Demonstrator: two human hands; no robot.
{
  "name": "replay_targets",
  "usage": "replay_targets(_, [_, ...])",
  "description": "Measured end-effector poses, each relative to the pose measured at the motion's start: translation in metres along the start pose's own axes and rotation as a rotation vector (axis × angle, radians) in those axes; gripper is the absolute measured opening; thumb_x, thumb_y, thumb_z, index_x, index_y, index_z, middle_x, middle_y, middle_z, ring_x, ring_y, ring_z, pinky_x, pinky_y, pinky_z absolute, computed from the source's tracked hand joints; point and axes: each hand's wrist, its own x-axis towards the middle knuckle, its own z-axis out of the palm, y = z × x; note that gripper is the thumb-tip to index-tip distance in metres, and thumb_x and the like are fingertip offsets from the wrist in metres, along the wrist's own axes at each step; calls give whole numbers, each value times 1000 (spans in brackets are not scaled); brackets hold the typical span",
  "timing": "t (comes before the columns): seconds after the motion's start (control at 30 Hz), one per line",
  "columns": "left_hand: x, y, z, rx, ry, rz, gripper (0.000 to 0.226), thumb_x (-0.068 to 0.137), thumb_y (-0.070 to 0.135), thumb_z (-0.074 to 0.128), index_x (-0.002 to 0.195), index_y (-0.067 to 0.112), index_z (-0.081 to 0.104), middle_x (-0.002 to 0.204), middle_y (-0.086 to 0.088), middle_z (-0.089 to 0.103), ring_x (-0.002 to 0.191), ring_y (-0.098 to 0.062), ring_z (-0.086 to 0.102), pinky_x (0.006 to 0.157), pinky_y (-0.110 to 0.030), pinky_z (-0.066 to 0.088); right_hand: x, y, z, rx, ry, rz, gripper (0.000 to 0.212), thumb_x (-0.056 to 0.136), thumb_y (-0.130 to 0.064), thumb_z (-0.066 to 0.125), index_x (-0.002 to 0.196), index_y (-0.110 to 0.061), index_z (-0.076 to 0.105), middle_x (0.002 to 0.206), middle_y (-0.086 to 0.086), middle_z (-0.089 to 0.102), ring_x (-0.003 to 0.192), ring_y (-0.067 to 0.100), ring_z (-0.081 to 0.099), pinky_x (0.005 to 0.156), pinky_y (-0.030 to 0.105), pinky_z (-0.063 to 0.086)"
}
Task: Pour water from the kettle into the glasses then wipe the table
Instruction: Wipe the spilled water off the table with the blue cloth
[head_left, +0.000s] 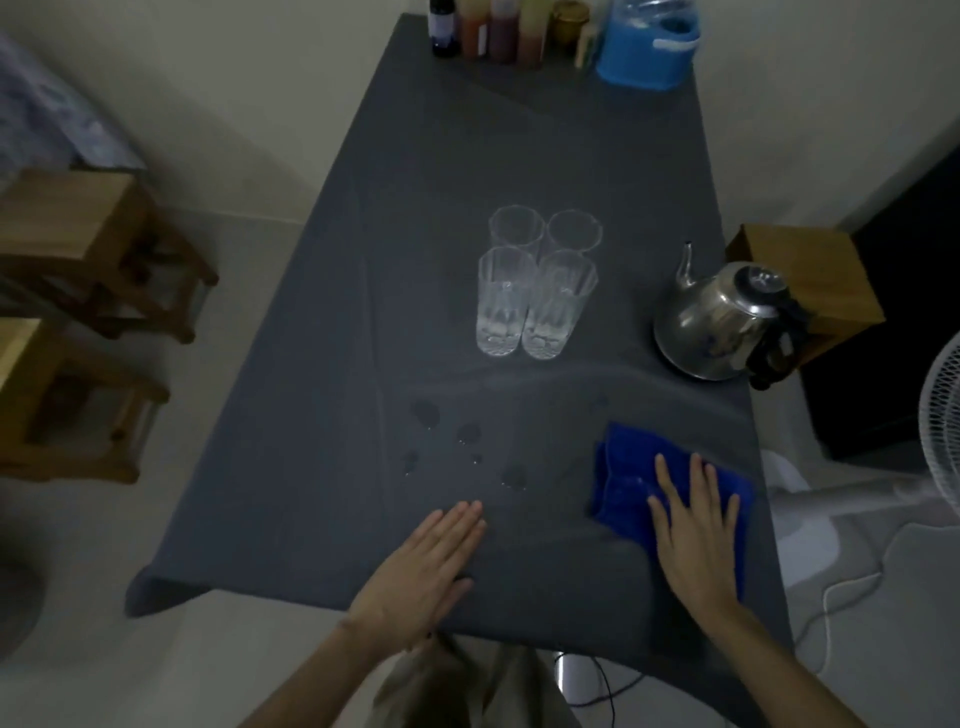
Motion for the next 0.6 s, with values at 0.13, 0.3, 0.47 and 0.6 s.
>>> replay_targets(0.13, [-41, -58, -2, -32, 19, -137, 59, 100, 40, 29, 149, 7, 27, 157, -9, 27, 145, -17, 18, 119, -33, 8, 37, -20, 0, -7, 72, 29, 58, 101, -49, 18, 152, -23, 21, 158, 20, 19, 145, 37, 16, 116, 60, 14])
replay_targets(0.3, [-69, -118, -6, -123, 38, -347, 63, 99, 44, 27, 149, 5, 26, 158, -10, 23, 146, -18, 15, 120, -30, 3, 79, -44, -2, 32, 102, 134, 56, 100, -44, 24, 153, -25, 17, 160, 17, 11, 147, 32, 6, 117, 57, 5])
replay_targets(0.47, [-53, -150, -7, -143, 95, -431, 67, 99, 51, 20, 151, 8, 20, 158, -10, 19, 148, -14, 5, 120, -31, 1, 97, -69, -4, 69, 110, 201, 55, 101, -43, 25, 152, -24, 20, 160, 14, 12, 147, 31, 7, 117, 56, 5])
replay_targets(0.6, [-44, -156, -9, -143, 118, -440, 66, 99, 51, 21, 152, 11, 17, 159, -7, 17, 147, -13, 6, 120, -31, 0, 73, -97, 5, 33, 111, 10, 61, 99, -49, 12, 151, -19, 26, 159, 12, 21, 146, 30, 16, 118, 52, 13])
